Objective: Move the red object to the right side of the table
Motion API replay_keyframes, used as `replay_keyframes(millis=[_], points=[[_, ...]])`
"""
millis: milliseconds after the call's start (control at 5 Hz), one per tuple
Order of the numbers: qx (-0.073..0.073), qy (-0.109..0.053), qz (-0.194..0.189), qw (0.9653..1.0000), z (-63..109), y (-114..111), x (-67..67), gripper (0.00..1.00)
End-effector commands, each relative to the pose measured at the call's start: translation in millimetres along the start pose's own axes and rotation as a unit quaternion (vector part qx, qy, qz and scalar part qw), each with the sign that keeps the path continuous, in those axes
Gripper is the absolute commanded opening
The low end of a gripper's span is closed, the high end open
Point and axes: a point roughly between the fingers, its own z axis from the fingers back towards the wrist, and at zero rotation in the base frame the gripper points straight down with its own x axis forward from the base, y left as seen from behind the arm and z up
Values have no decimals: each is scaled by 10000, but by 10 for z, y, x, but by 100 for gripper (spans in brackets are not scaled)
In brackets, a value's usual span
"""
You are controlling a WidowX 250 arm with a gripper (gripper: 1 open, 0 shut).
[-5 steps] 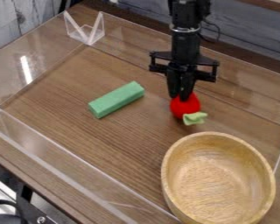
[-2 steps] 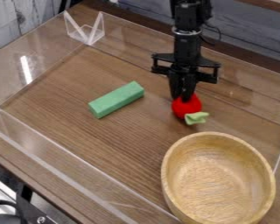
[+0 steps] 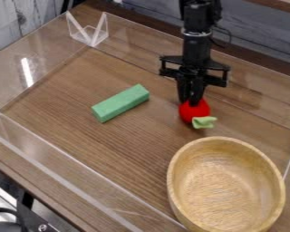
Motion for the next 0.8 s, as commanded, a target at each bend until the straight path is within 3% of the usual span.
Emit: replay_keyframes(millis=[0, 600], points=[[-59, -198, -270, 9994, 54, -180, 55, 0], [-115, -130, -614, 9980, -48, -334, 45, 0]])
